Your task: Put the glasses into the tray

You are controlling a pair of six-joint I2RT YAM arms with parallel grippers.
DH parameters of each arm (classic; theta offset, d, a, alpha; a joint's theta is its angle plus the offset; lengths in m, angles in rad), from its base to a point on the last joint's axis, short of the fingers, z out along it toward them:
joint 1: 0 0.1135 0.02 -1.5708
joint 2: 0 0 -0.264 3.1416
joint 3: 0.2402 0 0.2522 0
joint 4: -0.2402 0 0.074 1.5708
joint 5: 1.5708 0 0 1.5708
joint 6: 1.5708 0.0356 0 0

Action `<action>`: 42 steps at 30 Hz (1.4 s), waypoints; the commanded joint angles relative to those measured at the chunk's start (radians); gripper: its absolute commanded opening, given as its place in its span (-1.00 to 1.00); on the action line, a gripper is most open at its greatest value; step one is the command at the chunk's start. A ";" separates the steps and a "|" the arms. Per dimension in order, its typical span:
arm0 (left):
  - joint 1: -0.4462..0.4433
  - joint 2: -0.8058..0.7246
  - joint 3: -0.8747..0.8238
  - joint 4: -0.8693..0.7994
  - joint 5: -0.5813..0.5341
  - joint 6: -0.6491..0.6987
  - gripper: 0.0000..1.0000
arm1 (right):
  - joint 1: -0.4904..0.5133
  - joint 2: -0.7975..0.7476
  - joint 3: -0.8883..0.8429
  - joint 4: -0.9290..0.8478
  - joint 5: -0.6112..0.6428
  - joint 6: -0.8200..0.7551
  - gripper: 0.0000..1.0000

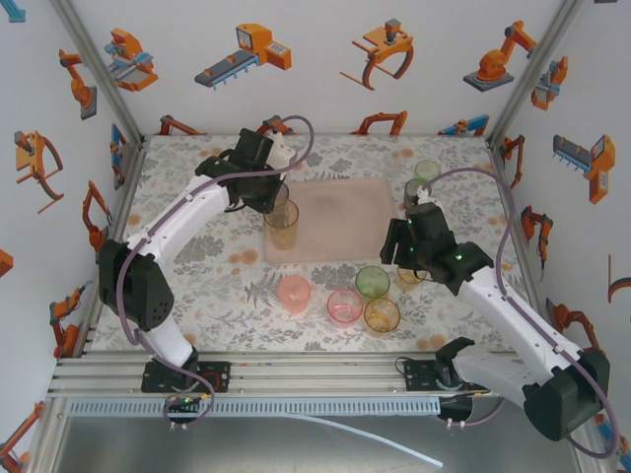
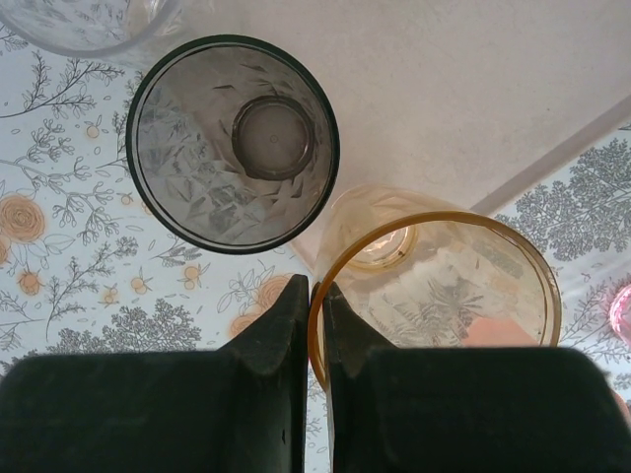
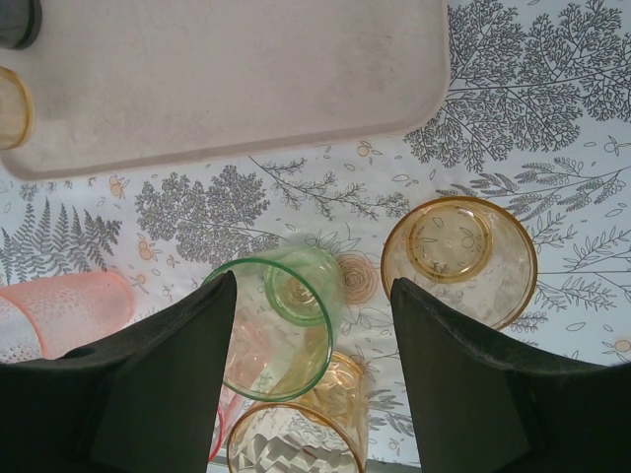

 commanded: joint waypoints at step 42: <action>-0.003 0.023 -0.107 0.066 -0.021 0.015 -0.77 | -0.004 -0.004 0.003 -0.011 0.025 0.009 0.21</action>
